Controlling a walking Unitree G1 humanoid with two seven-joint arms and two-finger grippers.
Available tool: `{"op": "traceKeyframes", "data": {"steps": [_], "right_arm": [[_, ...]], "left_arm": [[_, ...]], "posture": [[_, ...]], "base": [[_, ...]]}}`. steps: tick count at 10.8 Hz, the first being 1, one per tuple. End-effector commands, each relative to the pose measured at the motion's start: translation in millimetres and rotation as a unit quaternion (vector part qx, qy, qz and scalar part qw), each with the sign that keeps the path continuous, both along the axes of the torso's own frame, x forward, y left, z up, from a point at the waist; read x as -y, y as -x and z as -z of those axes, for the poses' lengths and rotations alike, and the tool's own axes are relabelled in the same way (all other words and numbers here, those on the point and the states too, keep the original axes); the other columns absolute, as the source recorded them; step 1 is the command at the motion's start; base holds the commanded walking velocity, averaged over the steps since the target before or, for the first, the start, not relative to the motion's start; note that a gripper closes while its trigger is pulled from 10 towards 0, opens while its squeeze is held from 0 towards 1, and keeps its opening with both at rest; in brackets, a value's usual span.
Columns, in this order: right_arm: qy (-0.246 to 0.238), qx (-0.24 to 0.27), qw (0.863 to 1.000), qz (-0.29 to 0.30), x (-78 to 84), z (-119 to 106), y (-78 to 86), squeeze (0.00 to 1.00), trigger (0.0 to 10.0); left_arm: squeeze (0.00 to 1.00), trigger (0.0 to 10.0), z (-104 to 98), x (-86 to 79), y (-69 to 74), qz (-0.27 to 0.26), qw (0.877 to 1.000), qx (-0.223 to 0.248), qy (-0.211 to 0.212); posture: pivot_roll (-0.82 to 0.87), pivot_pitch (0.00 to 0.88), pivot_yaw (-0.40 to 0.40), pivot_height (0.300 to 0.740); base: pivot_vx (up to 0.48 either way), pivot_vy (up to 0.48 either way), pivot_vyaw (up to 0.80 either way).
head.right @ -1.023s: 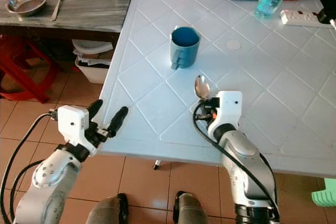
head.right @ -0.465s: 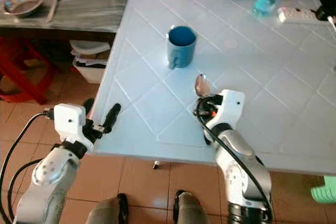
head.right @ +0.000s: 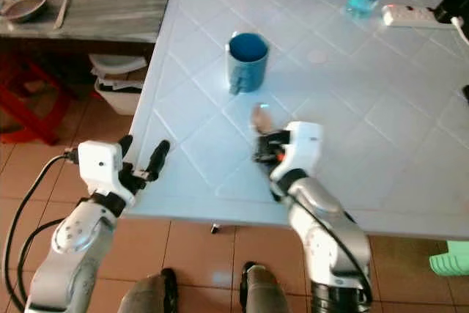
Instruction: Setting the table
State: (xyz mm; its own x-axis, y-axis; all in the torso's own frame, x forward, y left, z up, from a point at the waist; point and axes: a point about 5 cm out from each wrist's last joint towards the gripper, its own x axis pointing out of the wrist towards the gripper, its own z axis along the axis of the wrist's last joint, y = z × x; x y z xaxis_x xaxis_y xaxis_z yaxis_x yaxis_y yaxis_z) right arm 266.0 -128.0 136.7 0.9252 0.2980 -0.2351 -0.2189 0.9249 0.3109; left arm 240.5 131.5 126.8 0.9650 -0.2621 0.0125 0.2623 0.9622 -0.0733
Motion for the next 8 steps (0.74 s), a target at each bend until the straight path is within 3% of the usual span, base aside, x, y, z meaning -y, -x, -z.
{"op": "traceKeyframes", "data": {"steps": [1, 5, 8], "right_arm": [[-0.005, 0.0, 1.0, -0.023, -9.2, 0.2, 2.9, 0.0, 0.0], [-0.003, -0.005, 0.999, -0.034, -12.1, 4.9, 3.7, 0.0, 0.0], [0.045, 0.07, 0.996, -0.031, -10.1, -7.4, -3.6, 0.0, 0.0]], "left_arm": [[0.0, 10.0, 6.1, -4.4, 1.0, -0.01, 1.0, -0.014, -0.005], [0.0, 10.0, 6.2, -3.7, -1.1, -0.013, 1.0, -0.013, -0.006], [0.0, 10.0, 7.2, -6.2, -3.9, -0.024, 1.0, -0.011, -0.013]], "posture": [[-0.03, 0.226, 0.01, 0.74], [-0.03, 0.217, 0.009, 0.74], [-0.03, 0.212, 0.009, 0.74]], "base": [[0.0, 0.48, 0.0], [0.0, 0.48, 0.0], [0.0, 0.48, 0.0]]}}
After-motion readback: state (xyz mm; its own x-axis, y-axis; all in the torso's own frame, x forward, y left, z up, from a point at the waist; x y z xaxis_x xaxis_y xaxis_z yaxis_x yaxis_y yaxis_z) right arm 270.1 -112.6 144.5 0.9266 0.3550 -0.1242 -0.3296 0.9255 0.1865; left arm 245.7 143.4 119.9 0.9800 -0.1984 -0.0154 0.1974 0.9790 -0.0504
